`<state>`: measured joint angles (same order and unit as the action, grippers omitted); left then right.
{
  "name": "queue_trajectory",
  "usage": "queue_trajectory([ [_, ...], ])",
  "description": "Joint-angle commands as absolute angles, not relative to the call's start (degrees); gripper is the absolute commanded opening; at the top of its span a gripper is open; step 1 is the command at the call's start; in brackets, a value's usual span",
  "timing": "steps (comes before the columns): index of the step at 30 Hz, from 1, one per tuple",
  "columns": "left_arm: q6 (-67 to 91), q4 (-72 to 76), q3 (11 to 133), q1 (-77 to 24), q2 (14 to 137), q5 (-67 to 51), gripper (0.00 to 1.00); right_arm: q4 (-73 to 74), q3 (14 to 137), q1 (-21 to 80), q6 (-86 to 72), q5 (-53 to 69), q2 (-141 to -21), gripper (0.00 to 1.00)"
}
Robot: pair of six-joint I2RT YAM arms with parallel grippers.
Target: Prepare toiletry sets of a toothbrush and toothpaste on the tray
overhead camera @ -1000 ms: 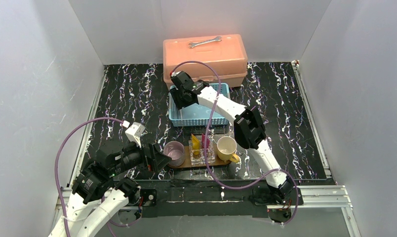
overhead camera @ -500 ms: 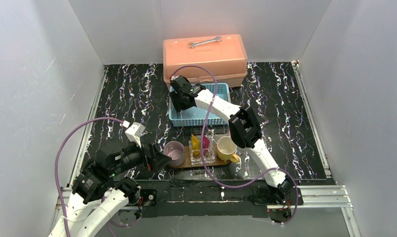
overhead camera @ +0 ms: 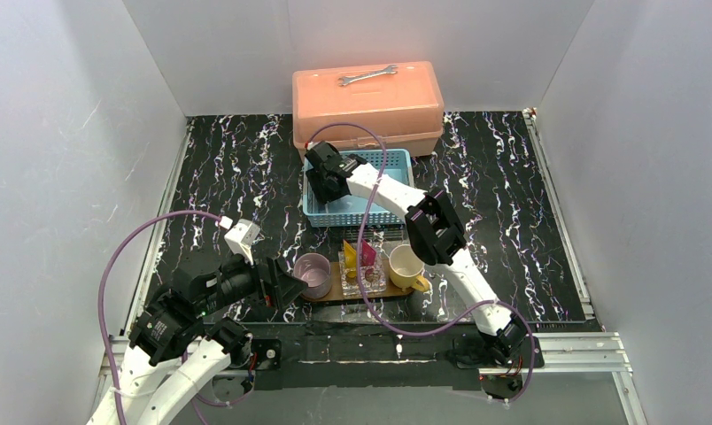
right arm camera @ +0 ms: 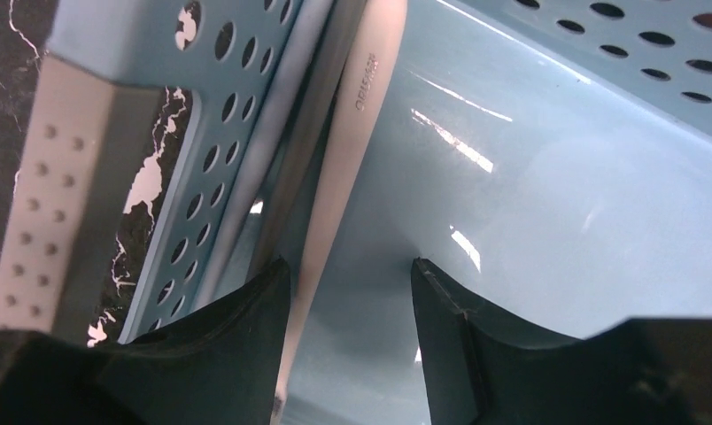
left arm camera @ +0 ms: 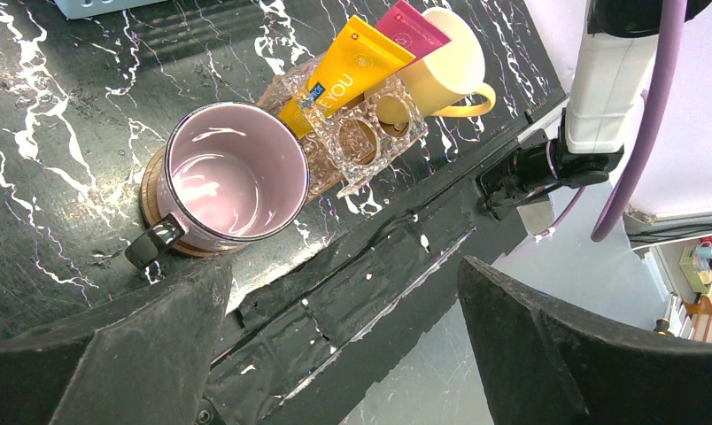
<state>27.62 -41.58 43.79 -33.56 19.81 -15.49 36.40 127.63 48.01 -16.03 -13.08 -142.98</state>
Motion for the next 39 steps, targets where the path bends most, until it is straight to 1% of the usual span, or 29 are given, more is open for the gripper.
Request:
queue_trajectory([
  [1, 26.9, -40.9, 43.4, -33.6, 20.4, -15.9, 0.98, 38.1, 128.0, 47.7, -14.2, -15.5, -144.0, 0.60],
  [4, 26.9, -40.9, 43.4, -33.6, 20.5, -15.9, 0.98, 38.3, 126.6, 47.7, -13.4, -16.8, -143.4, 0.58],
  [7, 26.9, -40.9, 43.4, -33.5, 20.5, -15.9, 0.98, 37.8, 125.0, 47.7, -12.7, -17.6, -142.3, 0.52],
  [9, 26.9, -40.8, 43.4, -33.6, 20.5, -15.9, 0.98, 37.7, 124.4, 47.7, -12.4, -17.6, -141.7, 0.43],
  [12, 26.9, -40.9, 43.3, -33.6, 20.5, -15.8, 0.98, 37.6, 123.9, 47.7, -12.2, -17.1, -141.1, 0.27],
  [18, 27.0, -40.9, 43.3, -33.6, 20.4, -15.8, 0.98, 37.7, 123.6, 47.6, -12.0, -16.7, -140.3, 0.01],
  [39, 27.1, -40.9, 43.3, -33.6, 20.9, -15.6, 0.98, 35.6, 118.8, 47.2, -9.9, -19.5, -130.2, 0.01],
])
